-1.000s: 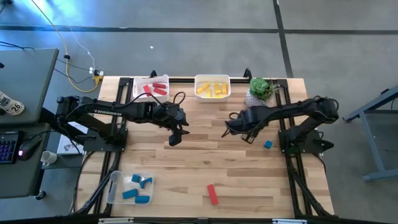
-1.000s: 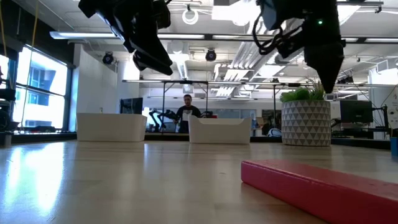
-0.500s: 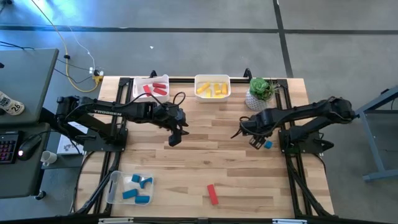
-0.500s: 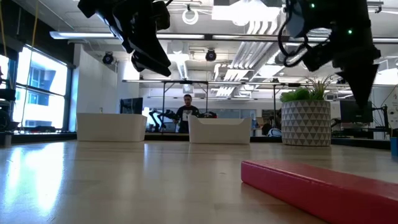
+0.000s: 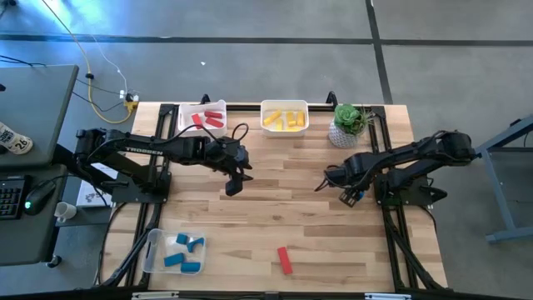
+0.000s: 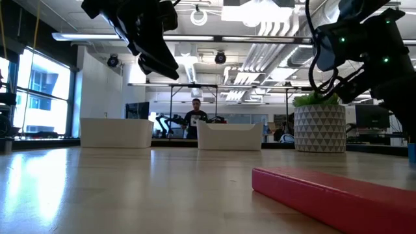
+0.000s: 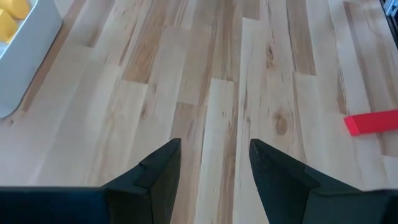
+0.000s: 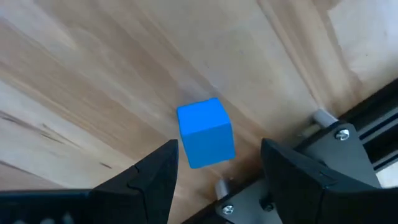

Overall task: Sort & place blocks by color
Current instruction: Put the blue block into the transparent bin

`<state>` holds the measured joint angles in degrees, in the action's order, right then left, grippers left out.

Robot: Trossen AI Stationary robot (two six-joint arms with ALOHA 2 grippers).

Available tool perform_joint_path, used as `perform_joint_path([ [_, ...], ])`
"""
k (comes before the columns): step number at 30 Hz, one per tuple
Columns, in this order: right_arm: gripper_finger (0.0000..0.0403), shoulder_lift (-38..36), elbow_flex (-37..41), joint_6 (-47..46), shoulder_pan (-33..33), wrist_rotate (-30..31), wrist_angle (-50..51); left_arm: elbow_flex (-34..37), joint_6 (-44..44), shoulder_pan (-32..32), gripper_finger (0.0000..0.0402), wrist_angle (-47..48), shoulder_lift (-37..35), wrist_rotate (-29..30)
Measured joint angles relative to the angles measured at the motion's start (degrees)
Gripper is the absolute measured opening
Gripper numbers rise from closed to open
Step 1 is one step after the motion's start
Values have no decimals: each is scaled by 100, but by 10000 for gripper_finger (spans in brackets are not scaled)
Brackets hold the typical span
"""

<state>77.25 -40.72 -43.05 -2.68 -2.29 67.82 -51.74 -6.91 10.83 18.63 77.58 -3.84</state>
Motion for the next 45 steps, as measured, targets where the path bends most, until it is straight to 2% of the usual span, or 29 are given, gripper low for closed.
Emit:
perform_joint_path([
  [6, 216, 0, 52, -2, 0, -224, -128, 1, 113, 2, 177, -2, 0, 0],
  [14, 216, 0, 56, -30, 0, -40, -134, 0, 113, 2, 177, -7, 0, 0],
  [25, 214, 4, 704, -201, 0, -244, -748, 0, 113, 2, 177, -9, 0, 0],
  [29, 187, 4, 707, -199, 0, -246, -802, 0, 113, 2, 177, -55, 0, 0],
  [35, 100, 0, 701, -195, 0, -338, -896, 0, 113, 2, 177, -98, 0, 0],
  [40, 100, 0, 668, -199, -2, -428, -982, 0, 113, 2, 177, -101, 0, 0],
  [45, 100, 4, 276, -200, -149, -398, -1266, 0, 113, -22, 177, -214, 0, 0],
])
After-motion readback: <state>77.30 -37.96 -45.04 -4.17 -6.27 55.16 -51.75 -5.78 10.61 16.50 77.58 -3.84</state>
